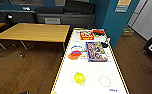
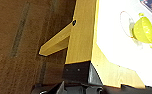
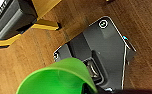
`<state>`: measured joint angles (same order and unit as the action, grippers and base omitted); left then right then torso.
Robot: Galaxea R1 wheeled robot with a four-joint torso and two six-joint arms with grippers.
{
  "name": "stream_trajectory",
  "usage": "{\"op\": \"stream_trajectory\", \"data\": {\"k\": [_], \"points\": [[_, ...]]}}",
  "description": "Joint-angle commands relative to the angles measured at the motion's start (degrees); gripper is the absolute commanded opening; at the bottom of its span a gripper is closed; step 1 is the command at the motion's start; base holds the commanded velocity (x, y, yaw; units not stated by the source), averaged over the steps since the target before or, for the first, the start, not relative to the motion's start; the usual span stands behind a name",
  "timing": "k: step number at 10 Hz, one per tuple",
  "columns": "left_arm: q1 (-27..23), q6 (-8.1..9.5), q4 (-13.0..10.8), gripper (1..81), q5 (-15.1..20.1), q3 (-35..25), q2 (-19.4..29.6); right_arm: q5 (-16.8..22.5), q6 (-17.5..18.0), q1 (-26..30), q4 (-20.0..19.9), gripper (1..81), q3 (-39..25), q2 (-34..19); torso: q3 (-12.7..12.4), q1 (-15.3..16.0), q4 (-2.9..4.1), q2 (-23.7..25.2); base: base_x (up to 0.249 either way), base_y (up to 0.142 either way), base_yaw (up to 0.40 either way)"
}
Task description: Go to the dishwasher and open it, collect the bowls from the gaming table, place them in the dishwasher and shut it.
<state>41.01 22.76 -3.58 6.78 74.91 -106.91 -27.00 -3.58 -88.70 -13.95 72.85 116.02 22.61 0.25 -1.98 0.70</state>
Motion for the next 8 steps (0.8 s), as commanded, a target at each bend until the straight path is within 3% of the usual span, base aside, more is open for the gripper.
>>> {"op": "stream_trajectory", "data": {"k": [1, 2, 3, 4, 6, 8], "points": [[-12.6, 2.03, 11.8, 81.1, 7.5, 0.2, 4.1, 4.0, -0.2, 1.4, 1.2, 1.0, -1.9, -2.1, 0.0, 0.0, 0.0, 0.0, 0.0, 0.0, 0.0], [-14.1, 2.11, 17.8, 81.1, 7.5, 0.3, 3.6, 4.2, -0.2, 1.5, 1.1, 1.0, -1.7, -1.7, 0.0, 0.0, 0.0, 0.0, 0.0, 0.0, 0.0], [-15.6, 2.11, 21.4, 81.1, 7.5, 0.4, 3.5, 4.2, -0.2, 1.5, 1.0, 1.0, -1.6, -1.6, 0.0, 0.0, 0.0, 0.0, 0.0, 0.0, 0.0], [-17.7, 2.11, 22.7, 81.1, 8.0, 0.4, 3.0, 4.2, -0.2, 1.5, 1.0, 1.0, -1.6, -1.6, 0.0, 0.0, 0.0, 0.0, 0.0, 0.0, 0.0], [-21.1, 2.11, 22.3, 81.1, 12.2, 1.1, 0.2, 4.2, -0.1, 1.5, 1.0, 1.0, -1.5, -1.6, 0.0, 0.0, 0.0, 0.0, 0.0, 0.0, 0.0], [-21.3, 2.11, 22.0, 81.1, 12.4, 5.4, -4.9, 4.2, -0.2, 1.5, 1.0, 1.0, -1.5, -1.6, 0.0, 0.0, 0.0, 0.0, 0.0, 0.0, 0.0]]}}
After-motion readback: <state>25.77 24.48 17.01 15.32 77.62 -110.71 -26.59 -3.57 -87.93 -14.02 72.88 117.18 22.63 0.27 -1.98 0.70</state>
